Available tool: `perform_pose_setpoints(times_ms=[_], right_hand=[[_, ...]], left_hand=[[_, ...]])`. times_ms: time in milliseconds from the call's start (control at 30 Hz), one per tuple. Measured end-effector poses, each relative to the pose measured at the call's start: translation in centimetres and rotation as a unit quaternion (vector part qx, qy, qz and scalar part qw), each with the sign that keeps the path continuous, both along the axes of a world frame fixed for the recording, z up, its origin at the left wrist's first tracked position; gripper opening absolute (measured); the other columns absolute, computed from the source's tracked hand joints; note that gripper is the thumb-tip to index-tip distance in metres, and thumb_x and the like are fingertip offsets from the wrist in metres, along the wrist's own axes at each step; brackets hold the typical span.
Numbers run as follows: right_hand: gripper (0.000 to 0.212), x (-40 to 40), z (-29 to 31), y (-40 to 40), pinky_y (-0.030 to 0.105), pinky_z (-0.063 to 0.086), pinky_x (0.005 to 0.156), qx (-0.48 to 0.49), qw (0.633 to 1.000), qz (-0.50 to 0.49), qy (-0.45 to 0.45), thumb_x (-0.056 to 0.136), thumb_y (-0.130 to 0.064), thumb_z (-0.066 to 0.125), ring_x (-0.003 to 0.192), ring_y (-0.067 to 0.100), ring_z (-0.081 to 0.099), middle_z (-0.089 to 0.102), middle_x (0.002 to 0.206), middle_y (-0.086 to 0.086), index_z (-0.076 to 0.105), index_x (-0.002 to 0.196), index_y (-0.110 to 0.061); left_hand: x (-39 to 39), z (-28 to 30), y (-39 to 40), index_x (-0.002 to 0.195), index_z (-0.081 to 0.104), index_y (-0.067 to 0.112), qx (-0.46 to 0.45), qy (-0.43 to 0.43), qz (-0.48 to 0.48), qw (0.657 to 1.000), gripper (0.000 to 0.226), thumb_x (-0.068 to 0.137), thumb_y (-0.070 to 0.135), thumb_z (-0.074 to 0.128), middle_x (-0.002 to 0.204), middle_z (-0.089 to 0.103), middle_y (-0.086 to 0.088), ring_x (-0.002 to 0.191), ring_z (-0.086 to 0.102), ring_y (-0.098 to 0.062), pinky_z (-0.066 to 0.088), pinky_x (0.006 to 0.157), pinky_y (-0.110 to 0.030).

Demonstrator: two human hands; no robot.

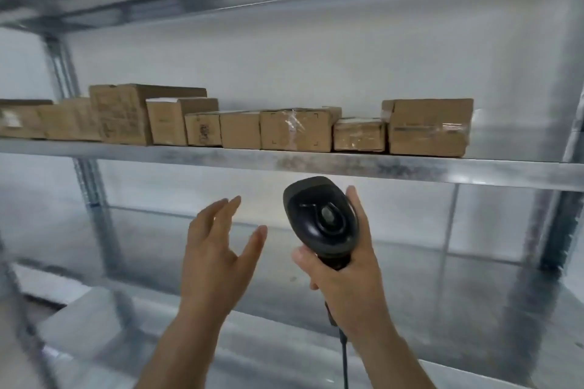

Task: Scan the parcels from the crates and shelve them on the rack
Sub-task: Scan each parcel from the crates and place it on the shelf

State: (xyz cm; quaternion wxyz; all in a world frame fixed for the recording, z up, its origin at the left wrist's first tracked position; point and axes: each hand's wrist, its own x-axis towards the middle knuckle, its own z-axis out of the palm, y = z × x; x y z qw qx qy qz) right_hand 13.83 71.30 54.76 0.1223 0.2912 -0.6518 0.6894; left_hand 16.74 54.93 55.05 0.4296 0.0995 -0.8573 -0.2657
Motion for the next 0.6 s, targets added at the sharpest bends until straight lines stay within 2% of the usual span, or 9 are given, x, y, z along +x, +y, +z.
perform_pose_setpoints(times_ms=[67, 133, 200, 300, 367, 467, 533, 600], right_hand=[[0.1, 0.9, -1.2, -2.6, 0.048, 0.054, 0.095, -0.007, 0.998, 0.063, -0.023, 0.08, -0.015, 0.08, 0.1, 0.005, 0.062, 0.057, 0.108, -0.046, 0.013, 0.14, -0.059], [0.103, 1.7, -2.1, -5.2, 0.05, 0.053, 0.096, -0.006, 0.994, 0.104, -0.034, 0.076, -0.025, 0.081, 0.096, 0.005, 0.063, 0.06, 0.113, -0.039, 0.011, 0.144, -0.057], [0.102, 2.7, -2.6, -7.9, 0.051, 0.053, 0.097, -0.002, 0.991, 0.131, -0.034, 0.068, -0.039, 0.077, 0.095, 0.005, 0.062, 0.06, 0.115, -0.037, 0.01, 0.141, -0.061], [0.1, 4.3, -3.2, -11.9, 0.049, 0.053, 0.097, 0.014, 0.987, 0.158, -0.028, 0.06, -0.056, 0.071, 0.091, 0.002, 0.059, 0.059, 0.116, -0.037, 0.008, 0.137, -0.066], [0.1, 5.2, -3.7, -14.8, 0.05, 0.053, 0.097, 0.028, 0.985, 0.172, -0.019, 0.065, -0.051, 0.075, 0.095, 0.003, 0.06, 0.058, 0.116, -0.038, 0.007, 0.137, -0.065], [0.099, 6.6, -4.4, -19.3, 0.051, 0.053, 0.095, 0.045, 0.981, 0.19, -0.008, 0.077, -0.032, 0.08, 0.097, 0.003, 0.061, 0.057, 0.115, -0.041, 0.008, 0.136, -0.064], [0.101, 7.7, -5.0, -22.7, 0.05, 0.054, 0.095, 0.049, 0.976, 0.211, -0.012, 0.081, -0.019, 0.08, 0.093, 0.001, 0.061, 0.06, 0.112, -0.039, 0.009, 0.135, -0.065], [0.102, 9.2, -5.4, -26.4, 0.05, 0.053, 0.094, 0.051, 0.971, 0.233, -0.016, 0.08, -0.017, 0.081, 0.089, 0.0, 0.061, 0.063, 0.111, -0.034, 0.01, 0.135, -0.065]], left_hand=[[1.9, -2.1, -2.5, 0.137, 0.052, 0.018, 0.001, -0.021, 0.032, 0.999, 0.071, 0.085, 0.066, 0.049, 0.141, 0.047, -0.008, 0.13, 0.042, -0.024, 0.04, 0.102, -0.037], [3.8, -3.5, -5.0, 0.135, 0.054, 0.016, -0.007, -0.036, 0.065, 0.997, 0.072, 0.083, 0.066, 0.048, 0.138, 0.05, -0.009, 0.128, 0.045, -0.026, 0.037, 0.099, -0.034], [5.7, -4.3, -7.3, 0.136, 0.053, 0.019, -0.005, -0.047, 0.097, 0.994, 0.077, 0.078, 0.068, 0.042, 0.139, 0.049, -0.007, 0.129, 0.044, -0.025, 0.035, 0.099, -0.032], [8.6, -4.8, -10.7, 0.138, 0.051, 0.018, 0.004, -0.042, 0.133, 0.99, 0.079, 0.078, 0.069, 0.04, 0.139, 0.049, -0.007, 0.129, 0.044, -0.025, 0.039, 0.102, -0.039], [10.4, -5.1, -13.0, 0.139, 0.05, 0.017, 0.009, -0.037, 0.156, 0.987, 0.079, 0.078, 0.068, 0.044, 0.141, 0.048, -0.008, 0.131, 0.043, -0.026, 0.04, 0.105, -0.044], [13.2, -5.6, -17.0, 0.141, 0.047, 0.019, 0.017, -0.04, 0.181, 0.983, 0.082, 0.078, 0.07, 0.041, 0.144, 0.045, -0.006, 0.134, 0.04, -0.024, 0.039, 0.108, -0.047], [15.3, -5.9, -19.9, 0.142, 0.046, 0.021, 0.025, -0.048, 0.2, 0.978, 0.083, 0.076, 0.072, 0.038, 0.145, 0.044, -0.005, 0.135, 0.038, -0.021, 0.035, 0.11, -0.04], [17.6, -6.2, -22.9, 0.142, 0.046, 0.021, 0.015, -0.052, 0.228, 0.972, 0.082, 0.077, 0.071, 0.037, 0.146, 0.043, -0.004, 0.134, 0.038, -0.02, 0.031, 0.108, -0.034]])
